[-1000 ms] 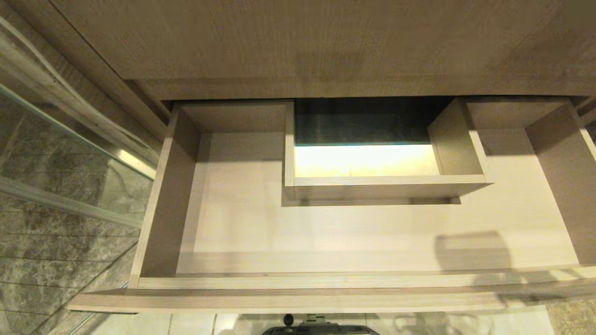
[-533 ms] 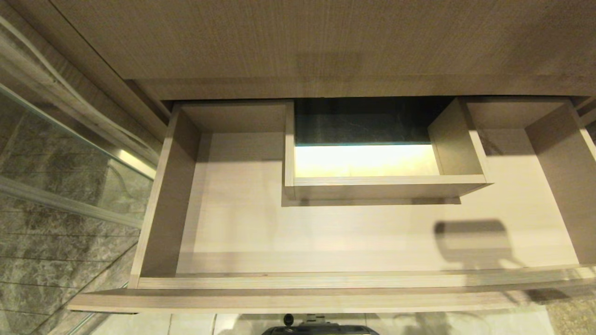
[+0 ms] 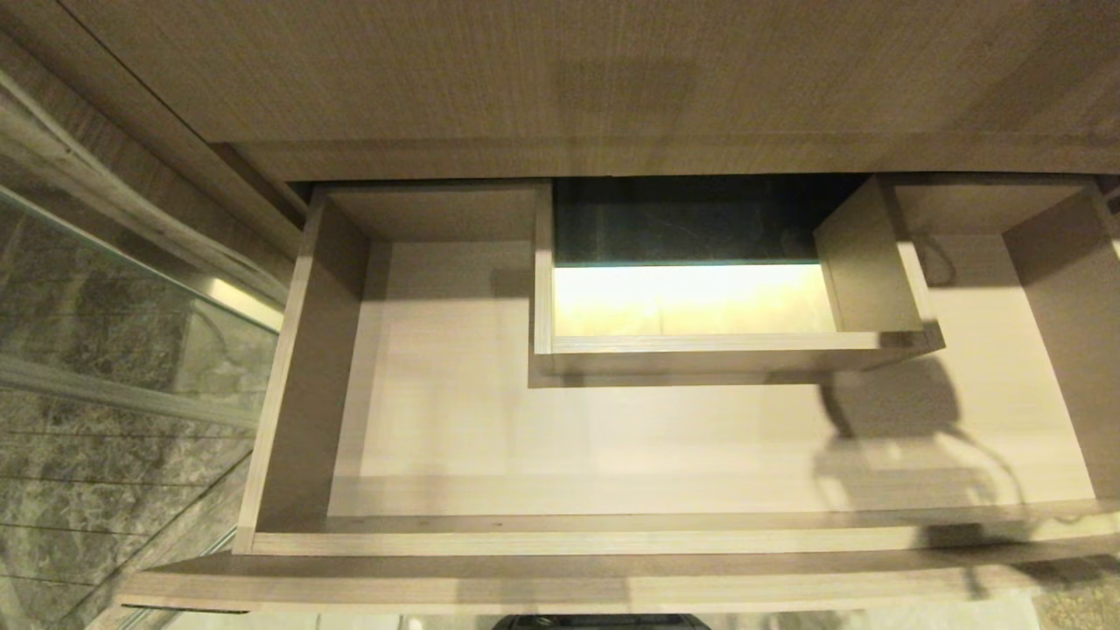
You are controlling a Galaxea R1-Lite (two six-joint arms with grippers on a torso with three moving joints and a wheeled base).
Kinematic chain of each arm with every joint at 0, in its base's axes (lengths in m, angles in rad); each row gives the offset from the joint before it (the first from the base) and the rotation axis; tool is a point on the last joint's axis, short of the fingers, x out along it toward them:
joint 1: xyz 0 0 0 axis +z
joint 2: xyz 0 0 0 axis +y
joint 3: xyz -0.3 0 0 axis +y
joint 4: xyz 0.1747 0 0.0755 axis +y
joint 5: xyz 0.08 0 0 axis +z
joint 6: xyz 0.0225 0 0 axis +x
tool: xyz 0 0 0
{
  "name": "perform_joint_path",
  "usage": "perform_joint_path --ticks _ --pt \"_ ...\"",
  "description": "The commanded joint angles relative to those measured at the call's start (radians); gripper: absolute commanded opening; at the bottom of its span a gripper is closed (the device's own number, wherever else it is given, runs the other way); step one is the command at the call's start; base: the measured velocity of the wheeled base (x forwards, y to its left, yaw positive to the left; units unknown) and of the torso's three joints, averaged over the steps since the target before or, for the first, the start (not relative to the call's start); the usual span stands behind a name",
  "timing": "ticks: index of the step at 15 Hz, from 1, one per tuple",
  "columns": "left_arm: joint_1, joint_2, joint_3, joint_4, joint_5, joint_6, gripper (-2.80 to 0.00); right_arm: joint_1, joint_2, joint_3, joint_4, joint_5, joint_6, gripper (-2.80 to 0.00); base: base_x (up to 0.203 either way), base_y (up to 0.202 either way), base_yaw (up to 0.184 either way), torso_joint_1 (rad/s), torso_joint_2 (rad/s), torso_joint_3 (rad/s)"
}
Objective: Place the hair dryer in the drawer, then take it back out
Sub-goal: Place it on the countertop
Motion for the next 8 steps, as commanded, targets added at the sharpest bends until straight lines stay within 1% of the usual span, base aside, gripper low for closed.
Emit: perform_joint_path --ticks 1,2,3,5,6,8 --pt "0.001 0.0 0.002 0.0 0.0 0.0 -2.8 0.0 0.004 -0.001 0.003 0.0 -0.002 -2.8 0.0 0.0 0.0 0.27 -0.26 -0.225" --pt "0.001 0.0 0.002 0.0 0.0 0.0 -2.8 -0.002 0.004 -0.001 0.003 0.0 -0.002 -2.8 0.0 0.0 0.0 0.283 -0.44 -0.296" --pt "0.001 0.0 0.0 0.0 0.0 0.0 -2.8 -0.002 0.003 -0.001 0.003 0.0 -0.002 -2.8 0.0 0.0 0.0 0.236 -0.7 -0.237" --pt "-0.001 0.0 0.002 0.0 0.0 0.0 -2.8 -0.002 -0.005 0.012 0.008 0.0 -0.003 -2.8 0.0 0.0 0.0 0.136 -0.61 -0.117" --pt "-0.001 0.0 0.002 0.0 0.0 0.0 -2.8 -0.002 -0.017 0.024 0.008 0.001 -0.005 -2.8 0.0 0.0 0.0 0.116 -0.39 -0.124" --pt "0.001 0.0 0.001 0.0 0.0 0.0 -2.8 -0.002 -0.037 0.048 0.004 0.0 -0.003 -2.8 0.0 0.0 0.0 0.076 -0.16 -0.073"
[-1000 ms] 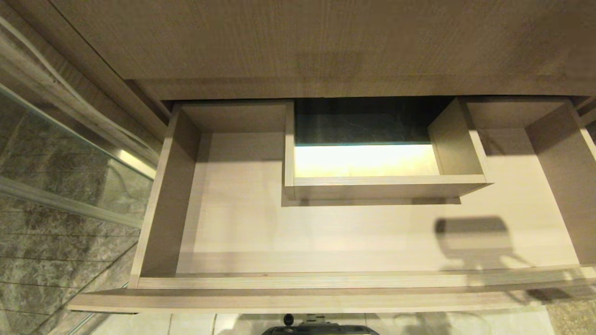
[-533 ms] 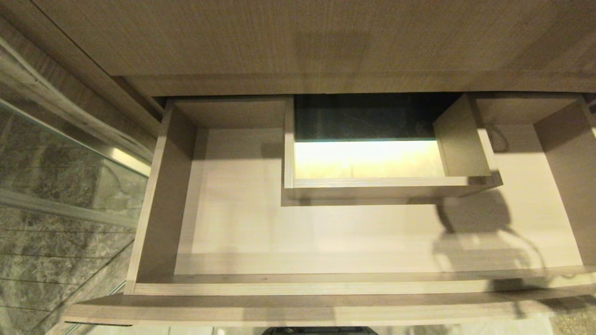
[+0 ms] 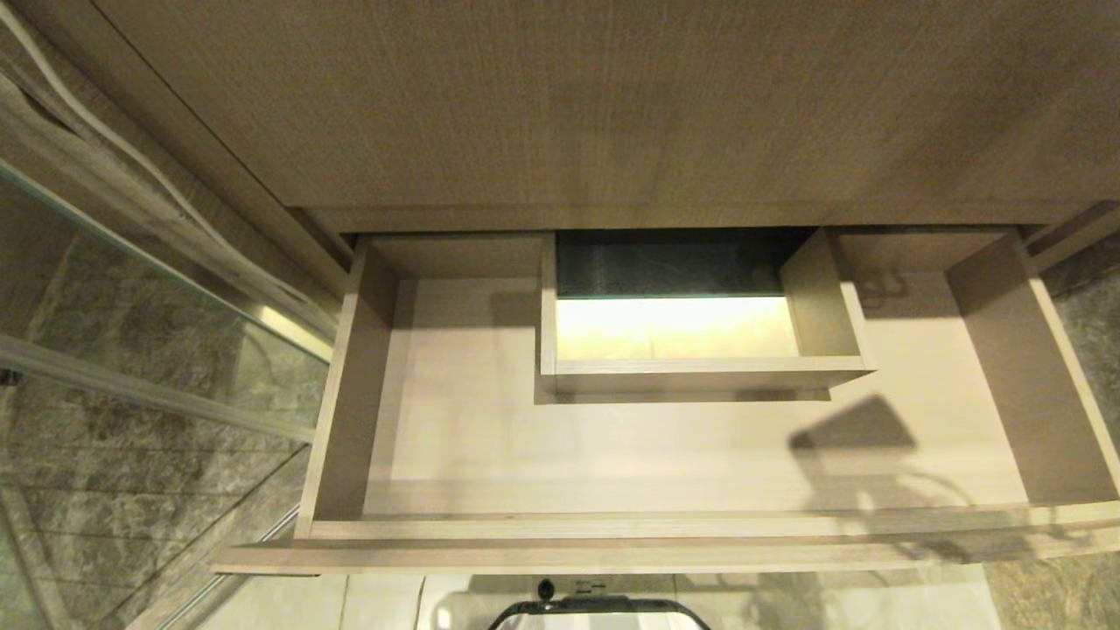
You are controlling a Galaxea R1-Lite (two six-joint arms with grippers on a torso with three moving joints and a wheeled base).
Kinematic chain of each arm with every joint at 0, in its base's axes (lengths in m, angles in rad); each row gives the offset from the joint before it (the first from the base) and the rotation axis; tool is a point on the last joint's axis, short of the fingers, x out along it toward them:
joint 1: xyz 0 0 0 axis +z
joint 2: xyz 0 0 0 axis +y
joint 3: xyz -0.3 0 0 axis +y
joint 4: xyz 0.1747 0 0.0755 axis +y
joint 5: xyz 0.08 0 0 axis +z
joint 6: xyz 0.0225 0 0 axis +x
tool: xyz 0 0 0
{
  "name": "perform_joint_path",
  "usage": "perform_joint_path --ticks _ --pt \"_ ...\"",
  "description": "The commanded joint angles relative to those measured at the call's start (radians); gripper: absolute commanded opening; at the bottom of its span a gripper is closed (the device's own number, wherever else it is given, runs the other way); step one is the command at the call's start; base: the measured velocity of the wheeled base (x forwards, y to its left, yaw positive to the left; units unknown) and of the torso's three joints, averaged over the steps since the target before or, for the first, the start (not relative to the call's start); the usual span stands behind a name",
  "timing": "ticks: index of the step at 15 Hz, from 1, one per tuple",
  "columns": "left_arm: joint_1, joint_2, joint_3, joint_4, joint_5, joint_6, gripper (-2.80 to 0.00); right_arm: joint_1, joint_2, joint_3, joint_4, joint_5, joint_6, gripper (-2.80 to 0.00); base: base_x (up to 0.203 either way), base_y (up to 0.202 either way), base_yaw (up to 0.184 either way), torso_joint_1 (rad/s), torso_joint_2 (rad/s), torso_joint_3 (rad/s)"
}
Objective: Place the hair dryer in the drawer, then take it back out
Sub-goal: Place it on the countertop
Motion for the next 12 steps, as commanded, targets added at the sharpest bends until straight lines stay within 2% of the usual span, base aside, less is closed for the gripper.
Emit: perform_joint_path --ticks 1,7,12 --pt "0.0 0.0 0.002 0.0 0.0 0.0 -2.8 0.001 -0.018 0.013 0.003 0.001 -0.003 -2.8 0.0 0.0 0.0 0.051 -0.02 -0.032" --pt "0.001 0.0 0.002 0.0 0.0 0.0 -2.8 0.001 -0.018 0.014 -0.007 0.0 0.001 -2.8 0.0 0.0 0.0 0.014 -0.02 -0.009" --pt "0.0 0.0 0.0 0.0 0.0 0.0 -2.8 -0.002 -0.022 0.013 -0.011 0.0 0.002 -2.8 0.0 0.0 0.0 0.14 -0.36 -0.169"
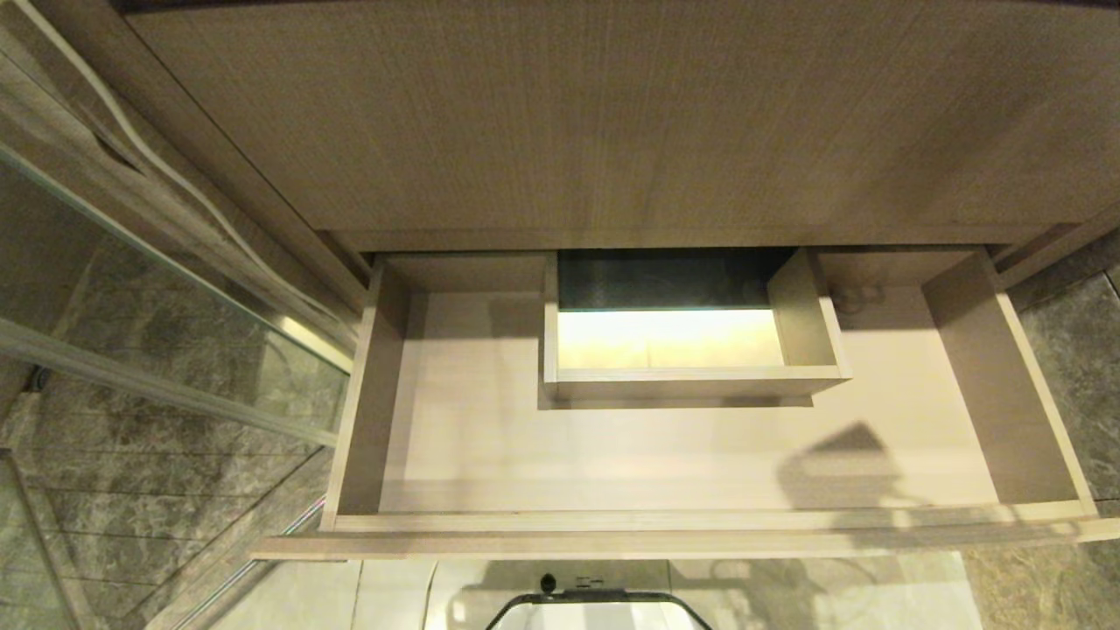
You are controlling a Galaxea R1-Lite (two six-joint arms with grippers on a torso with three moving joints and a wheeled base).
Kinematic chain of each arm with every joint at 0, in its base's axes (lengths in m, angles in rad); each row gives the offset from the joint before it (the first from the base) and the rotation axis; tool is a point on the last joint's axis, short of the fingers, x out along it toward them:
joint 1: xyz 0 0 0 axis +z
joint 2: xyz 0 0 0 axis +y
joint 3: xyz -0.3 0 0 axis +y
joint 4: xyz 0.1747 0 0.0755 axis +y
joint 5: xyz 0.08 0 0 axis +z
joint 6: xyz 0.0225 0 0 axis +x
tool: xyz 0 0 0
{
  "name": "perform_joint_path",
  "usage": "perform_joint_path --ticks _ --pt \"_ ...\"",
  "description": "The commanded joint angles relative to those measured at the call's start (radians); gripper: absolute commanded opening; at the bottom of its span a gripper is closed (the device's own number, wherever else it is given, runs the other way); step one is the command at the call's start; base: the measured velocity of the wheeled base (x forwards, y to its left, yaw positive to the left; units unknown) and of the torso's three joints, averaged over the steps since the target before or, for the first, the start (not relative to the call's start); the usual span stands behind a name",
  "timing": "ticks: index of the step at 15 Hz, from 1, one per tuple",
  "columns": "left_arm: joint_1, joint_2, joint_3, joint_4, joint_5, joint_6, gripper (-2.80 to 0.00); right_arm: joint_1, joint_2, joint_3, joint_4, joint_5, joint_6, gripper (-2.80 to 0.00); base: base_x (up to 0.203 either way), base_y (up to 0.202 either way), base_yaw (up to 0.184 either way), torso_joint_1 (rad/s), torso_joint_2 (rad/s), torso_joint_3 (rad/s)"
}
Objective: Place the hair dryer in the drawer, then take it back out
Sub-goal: Place it on the countertop
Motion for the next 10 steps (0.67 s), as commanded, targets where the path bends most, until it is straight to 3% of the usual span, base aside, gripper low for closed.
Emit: perform_joint_path --ticks 1,10 --pt "0.0 0.0 0.002 0.0 0.0 0.0 -2.8 -0.001 -0.005 0.0 0.003 0.0 -0.003 -2.8 0.0 0.0 0.0 0.118 -0.47 -0.219" --pt "0.0 0.0 0.002 0.0 0.0 0.0 -2.8 -0.001 0.0 -0.001 -0.013 0.001 -0.003 -2.8 0.0 0.0 0.0 0.314 -0.5 -0.237"
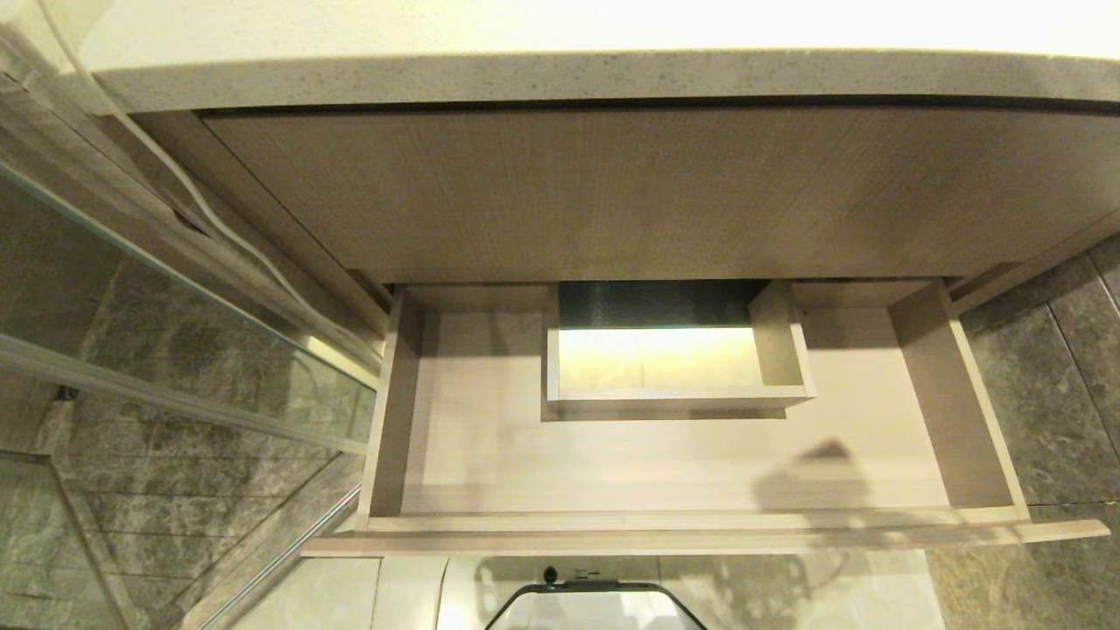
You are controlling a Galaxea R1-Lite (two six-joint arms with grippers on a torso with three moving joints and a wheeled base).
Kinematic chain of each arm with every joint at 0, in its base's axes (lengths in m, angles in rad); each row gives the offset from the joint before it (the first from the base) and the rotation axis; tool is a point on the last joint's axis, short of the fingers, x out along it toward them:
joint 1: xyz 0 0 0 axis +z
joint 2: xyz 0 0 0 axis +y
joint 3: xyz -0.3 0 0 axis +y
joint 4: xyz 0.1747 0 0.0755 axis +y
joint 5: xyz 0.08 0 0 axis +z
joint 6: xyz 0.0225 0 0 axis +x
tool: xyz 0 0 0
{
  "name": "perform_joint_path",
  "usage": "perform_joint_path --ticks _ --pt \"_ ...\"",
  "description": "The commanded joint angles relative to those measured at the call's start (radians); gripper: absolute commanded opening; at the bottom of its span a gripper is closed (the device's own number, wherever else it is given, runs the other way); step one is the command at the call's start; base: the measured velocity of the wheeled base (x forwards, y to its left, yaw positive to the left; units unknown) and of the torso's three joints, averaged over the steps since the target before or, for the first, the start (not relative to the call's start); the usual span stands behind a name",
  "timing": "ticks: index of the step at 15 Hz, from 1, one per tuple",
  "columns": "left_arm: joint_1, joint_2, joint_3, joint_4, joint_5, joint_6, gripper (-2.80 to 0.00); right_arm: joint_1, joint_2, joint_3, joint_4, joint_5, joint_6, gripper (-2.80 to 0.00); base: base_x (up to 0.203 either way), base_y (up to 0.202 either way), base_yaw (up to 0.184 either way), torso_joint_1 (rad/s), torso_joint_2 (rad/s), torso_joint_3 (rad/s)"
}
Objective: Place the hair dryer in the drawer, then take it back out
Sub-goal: Place it on the countertop
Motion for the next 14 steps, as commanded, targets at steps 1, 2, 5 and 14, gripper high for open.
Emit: perform_joint_path --ticks 1,2,5,14 --pt "-0.001 0.0 0.002 0.001 0.0 0.0 -2.8 0.0 0.005 0.002 -0.014 0.001 -0.003 -2.8 0.0 0.0 0.0 0.288 -0.52 -0.259" --pt "0.0 0.0 0.002 0.001 0.0 0.0 -2.8 0.001 0.007 0.002 -0.015 0.001 -0.003 -2.8 0.0 0.0 0.0 0.294 -0.53 -0.271" --pt "-0.001 0.0 0.002 0.001 0.0 0.0 -2.8 0.0 0.013 0.001 -0.017 0.001 -0.003 -2.8 0.0 0.0 0.0 0.284 -0.56 -0.269" --pt "-0.001 0.0 0.002 0.001 0.0 0.0 -2.8 -0.019 0.044 0.001 -0.009 0.0 -0.005 -2.8 0.0 0.0 0.0 0.202 -0.31 -0.116"
